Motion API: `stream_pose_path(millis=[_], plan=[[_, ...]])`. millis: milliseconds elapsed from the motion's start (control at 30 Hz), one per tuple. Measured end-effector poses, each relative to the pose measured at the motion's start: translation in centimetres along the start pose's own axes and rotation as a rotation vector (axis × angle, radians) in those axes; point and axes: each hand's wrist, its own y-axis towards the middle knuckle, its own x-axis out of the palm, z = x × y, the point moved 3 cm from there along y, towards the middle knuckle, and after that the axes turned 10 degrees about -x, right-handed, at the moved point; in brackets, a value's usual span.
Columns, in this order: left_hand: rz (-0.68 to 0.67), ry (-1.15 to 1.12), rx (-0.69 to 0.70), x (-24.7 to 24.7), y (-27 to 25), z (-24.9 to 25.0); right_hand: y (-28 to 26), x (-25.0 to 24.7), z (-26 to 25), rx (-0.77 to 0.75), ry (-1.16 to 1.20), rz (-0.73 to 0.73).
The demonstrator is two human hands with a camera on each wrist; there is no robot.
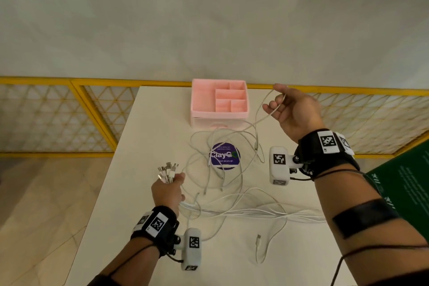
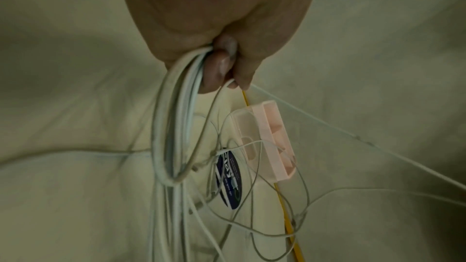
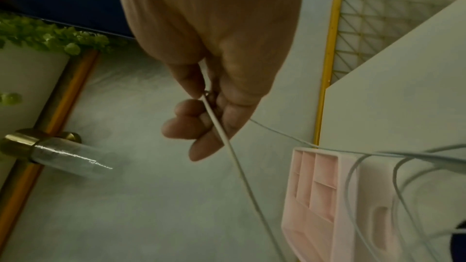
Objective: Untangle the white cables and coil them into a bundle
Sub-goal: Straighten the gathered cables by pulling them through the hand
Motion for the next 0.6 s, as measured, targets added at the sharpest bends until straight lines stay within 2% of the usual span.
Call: stream_pose_path(millis=[133,200,267,333,433,533,567,600], plan=[[-0.001,0.009,-0.005,-0.2,-0.1,-0.1,-0.5,-0.2,-0.6,0.022,-0.14,-0.095],[0.011,-0.004,-0.027,-0.3,0.1,-0.2,-0.6,0.0,-1.4,-0.069,-0.127,-0.16],[0.0,-0.018,-0.044,-0.3,0.0,-0.1,-0.3,-0.2,-2.4,-0.178,-0.061,-0.132],[-0.055,-0.048,-0.043,-0.1,-0.7,0.3,0.4,-1.2,-2.9,-0.247,-0.007,-0.003],[-0.212,-0.085,-0.011,0.6,-2.3,1.4,1.5,-4.6,-3.0,-0.29,-0.005,0.312],[-0.348,-0.092,0.045,1.3,-3.7,2.8,2.0,-10.5,-1.9,-0.175,-0.105,0.604],[-0.365,-0.097,0.06,1.5,-4.0,3.3,2.0,-12.4,-1.5,-0.104,-0.314,0.618],[-0.375,-0.106,0.072,1.7,-4.4,3.7,1.8,-14.0,-1.0,0.012,-0.739,0.52]])
